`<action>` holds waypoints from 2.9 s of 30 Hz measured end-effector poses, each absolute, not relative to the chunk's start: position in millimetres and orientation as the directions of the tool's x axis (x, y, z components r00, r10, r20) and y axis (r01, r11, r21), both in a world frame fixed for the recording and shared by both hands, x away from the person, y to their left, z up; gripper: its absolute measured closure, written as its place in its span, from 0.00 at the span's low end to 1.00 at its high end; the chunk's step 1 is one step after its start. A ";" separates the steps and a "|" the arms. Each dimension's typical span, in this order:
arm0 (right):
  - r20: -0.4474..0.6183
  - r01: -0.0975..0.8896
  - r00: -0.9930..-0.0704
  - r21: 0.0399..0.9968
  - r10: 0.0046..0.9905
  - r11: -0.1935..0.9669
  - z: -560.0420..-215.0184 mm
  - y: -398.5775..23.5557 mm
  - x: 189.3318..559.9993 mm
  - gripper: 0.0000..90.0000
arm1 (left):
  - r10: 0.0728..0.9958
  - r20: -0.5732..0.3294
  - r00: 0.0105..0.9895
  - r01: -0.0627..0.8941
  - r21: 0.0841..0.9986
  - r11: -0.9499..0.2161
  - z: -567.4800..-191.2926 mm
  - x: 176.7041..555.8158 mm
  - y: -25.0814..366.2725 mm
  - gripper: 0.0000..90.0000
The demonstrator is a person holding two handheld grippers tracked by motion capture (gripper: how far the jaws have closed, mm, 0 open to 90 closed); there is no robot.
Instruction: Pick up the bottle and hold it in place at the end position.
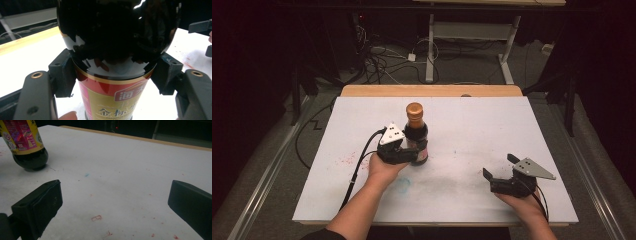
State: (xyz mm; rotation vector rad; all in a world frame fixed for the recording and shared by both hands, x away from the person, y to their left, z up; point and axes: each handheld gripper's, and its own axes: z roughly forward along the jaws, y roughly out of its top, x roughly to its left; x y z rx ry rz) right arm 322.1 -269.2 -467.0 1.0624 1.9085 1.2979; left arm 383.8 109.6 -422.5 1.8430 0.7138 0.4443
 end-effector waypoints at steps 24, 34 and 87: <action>-0.038 0.281 -0.481 0.940 0.876 0.196 -467.5 -274.6 318.8 0.00 | 0.578 -0.021 0.816 0.226 0.931 -0.285 -421.0 409.2 73.9 0.32; -0.022 0.288 -0.484 0.940 0.875 0.183 -467.3 -274.4 319.4 0.00 | 0.566 0.000 0.825 0.218 0.923 -0.317 -423.1 410.9 71.0 0.32; -0.021 0.216 -0.658 0.952 0.752 0.216 -394.1 -207.6 367.9 1.00 | 0.514 -0.475 0.714 0.347 0.878 0.330 -439.1 401.1 32.7 0.32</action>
